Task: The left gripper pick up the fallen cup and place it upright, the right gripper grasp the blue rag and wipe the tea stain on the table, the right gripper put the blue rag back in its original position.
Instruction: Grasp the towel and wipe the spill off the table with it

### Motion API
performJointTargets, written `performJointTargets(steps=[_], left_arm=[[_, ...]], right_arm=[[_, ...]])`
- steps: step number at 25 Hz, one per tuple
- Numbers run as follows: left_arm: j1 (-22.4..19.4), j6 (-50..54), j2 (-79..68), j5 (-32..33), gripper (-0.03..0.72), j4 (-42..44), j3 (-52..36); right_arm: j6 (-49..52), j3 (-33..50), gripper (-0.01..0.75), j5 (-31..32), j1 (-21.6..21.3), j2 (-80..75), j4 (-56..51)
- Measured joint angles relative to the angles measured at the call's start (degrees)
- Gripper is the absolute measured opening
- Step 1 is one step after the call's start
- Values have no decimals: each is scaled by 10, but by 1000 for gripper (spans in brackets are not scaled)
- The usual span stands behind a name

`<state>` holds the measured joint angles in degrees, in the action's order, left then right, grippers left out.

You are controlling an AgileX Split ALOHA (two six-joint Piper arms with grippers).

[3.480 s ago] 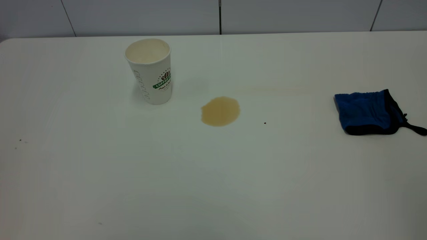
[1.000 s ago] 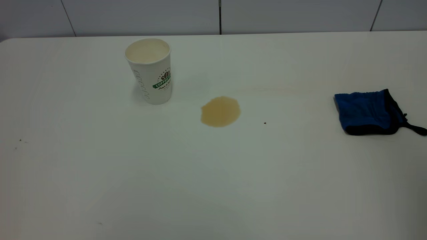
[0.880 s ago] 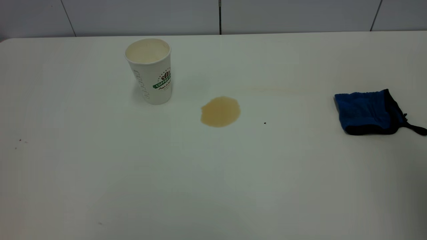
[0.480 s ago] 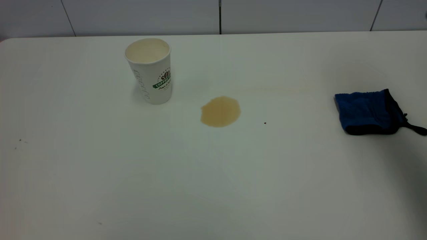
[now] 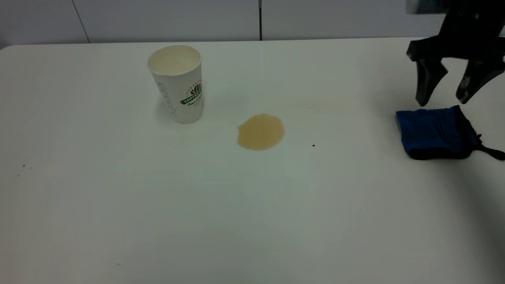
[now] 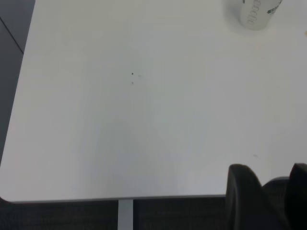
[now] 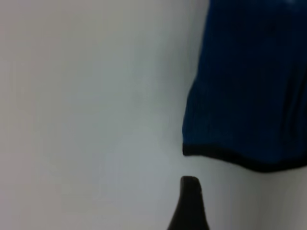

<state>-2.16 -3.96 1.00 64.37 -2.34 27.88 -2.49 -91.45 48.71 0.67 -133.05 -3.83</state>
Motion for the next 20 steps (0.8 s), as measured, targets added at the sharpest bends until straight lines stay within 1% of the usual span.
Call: performJointTargets(steps=[3,5,9,15,18,20], left_arm=[[0,0,0,0,241,0,0],[0,0,0,0,241,0,0],[0,0,0,0,241,0,0],[0,0,0,0,241,0,0],[0,0,0,0,241,0,0],[0,0,0,0,241,0,0]], right_arm=[[0,-47,675,2,-2,-43,2],[-1,-63,673,1,-3,-61,2],[7,-72,672,-17,-11,-88,13],[-1,-74,665,-42,-35,-114,8],[-2,-75,641,-47,-36,-125,4],[-2,-75,599,-48,-36,-135,-1]])
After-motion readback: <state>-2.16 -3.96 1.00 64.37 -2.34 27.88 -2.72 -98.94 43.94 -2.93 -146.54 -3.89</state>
